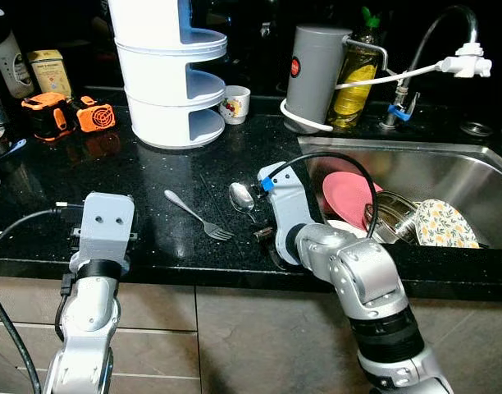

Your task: Kitchen organization

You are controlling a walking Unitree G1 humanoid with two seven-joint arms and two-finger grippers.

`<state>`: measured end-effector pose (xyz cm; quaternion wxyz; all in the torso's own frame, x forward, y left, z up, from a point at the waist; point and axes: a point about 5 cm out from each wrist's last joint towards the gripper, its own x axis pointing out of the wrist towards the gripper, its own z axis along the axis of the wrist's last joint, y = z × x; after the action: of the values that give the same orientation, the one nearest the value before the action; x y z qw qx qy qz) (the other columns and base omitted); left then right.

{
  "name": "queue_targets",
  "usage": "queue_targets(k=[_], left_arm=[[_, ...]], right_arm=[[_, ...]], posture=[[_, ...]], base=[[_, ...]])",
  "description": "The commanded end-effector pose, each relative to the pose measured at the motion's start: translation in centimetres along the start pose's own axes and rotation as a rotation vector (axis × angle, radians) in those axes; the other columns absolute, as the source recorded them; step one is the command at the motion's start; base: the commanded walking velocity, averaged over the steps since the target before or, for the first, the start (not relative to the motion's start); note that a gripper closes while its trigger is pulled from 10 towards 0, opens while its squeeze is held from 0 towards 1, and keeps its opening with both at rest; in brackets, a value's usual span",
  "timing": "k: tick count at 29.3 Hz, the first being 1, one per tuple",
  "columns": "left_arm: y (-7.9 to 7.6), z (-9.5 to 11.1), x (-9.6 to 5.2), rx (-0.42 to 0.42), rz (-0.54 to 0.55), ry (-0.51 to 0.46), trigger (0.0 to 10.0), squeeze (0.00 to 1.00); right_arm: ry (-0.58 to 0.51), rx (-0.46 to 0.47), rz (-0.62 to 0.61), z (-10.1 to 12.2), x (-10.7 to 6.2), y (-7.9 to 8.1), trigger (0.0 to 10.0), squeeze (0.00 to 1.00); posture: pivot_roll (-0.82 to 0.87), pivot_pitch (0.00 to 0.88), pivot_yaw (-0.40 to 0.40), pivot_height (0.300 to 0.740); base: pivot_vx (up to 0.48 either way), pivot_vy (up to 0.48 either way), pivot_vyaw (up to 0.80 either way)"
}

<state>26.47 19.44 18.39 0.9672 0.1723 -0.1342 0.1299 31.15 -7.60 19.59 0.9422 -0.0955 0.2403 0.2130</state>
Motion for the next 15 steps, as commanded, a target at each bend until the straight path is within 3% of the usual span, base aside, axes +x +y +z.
queue_targets(k=[1, 9, 15], left_arm=[[-0.1, 0.1, -0.2, -0.014, -0.007, 0.007, 10.0, 0.0], [-1.1, -0.9, -0.9, -0.099, -0.081, 0.072, 10.0, 0.0], [-1.0, -1.1, -0.9, -0.148, -0.078, 0.093, 10.0, 0.0]], right_arm=[[0.135, 0.019, -0.017, -2.2, 0.5, -0.2, 0.0, 0.02], [0.185, 0.089, 0.002, -3.3, 0.7, -0.4, 0.0, 0.0], [0.117, 0.206, 0.04, -2.7, 0.9, -0.3, 0.0, 0.0]], posture=[[-0.01, 0.0, -0.075, 0.74], [-0.01, 0.0, -0.078, 0.74], [-0.01, 0.0, -0.078, 0.74]], base=[[0.0, 0.0, 0.0], [0.0, 0.0, 0.0], [0.0, 0.0, 0.0]])
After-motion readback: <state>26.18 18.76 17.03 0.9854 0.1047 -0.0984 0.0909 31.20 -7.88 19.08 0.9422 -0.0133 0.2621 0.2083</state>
